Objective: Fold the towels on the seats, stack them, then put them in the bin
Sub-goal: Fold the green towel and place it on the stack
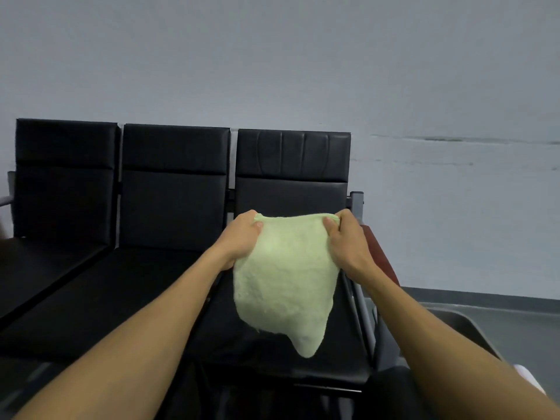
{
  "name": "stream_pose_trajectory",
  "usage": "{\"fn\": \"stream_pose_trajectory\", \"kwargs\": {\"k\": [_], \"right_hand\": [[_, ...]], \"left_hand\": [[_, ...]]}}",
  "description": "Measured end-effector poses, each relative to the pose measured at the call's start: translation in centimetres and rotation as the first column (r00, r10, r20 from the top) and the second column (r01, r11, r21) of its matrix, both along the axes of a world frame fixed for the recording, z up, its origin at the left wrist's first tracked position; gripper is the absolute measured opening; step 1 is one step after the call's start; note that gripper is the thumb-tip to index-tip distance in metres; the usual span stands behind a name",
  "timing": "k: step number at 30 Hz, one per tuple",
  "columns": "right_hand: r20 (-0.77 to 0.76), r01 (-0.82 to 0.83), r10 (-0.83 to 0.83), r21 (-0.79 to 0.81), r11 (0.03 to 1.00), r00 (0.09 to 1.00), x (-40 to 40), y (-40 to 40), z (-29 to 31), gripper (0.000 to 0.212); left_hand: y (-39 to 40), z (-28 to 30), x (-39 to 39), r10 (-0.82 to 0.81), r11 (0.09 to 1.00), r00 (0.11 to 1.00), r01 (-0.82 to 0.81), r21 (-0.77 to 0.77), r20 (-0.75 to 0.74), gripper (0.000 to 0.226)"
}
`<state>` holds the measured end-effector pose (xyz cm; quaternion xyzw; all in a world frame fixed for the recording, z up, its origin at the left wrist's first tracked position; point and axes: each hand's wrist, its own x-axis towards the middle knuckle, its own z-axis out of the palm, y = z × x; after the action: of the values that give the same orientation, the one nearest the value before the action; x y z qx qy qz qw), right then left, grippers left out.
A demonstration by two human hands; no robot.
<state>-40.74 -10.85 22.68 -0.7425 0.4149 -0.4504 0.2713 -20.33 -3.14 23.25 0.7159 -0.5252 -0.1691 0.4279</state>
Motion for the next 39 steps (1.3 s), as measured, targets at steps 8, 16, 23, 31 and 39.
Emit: {"fn": "stream_pose_trajectory", "kwargs": {"k": [8,16,23,31,39], "right_hand": [[-0.023,0.053,-0.052,0.067,0.996,0.998,1.0,-3.2,-2.9,0.021],[-0.145,0.096,-0.065,0.218,0.971,0.987,3.6,-9.4,-15.1,0.022],[-0.240,0.157,-0.111,0.184,0.970,0.965,5.3,-13.9,-22.1,0.026],[-0.156,0.064,-0.020,0.281,0.958,0.988,5.3,-15.4,-24.1,0.037],[0.046,-0.038,0.018,0.474,0.880,0.999,5.6,-15.8,-24.4,0.057]], "left_hand": [[-3.2,-3.9,0.4,0.018,0.998,0.998,-0.015,0.056,-0.054,0.023],[-9.0,-15.9,2.2,0.171,0.972,0.983,-0.157,0.176,-0.066,0.028],[-13.5,-23.4,4.2,0.253,0.959,0.968,-0.250,0.134,-0.006,0.026],[-14.6,-25.2,4.7,0.191,0.971,0.975,-0.171,0.165,-0.113,0.025],[-14.9,-25.0,4.9,0.130,0.988,0.834,-0.062,0.144,-0.536,0.042]]}}
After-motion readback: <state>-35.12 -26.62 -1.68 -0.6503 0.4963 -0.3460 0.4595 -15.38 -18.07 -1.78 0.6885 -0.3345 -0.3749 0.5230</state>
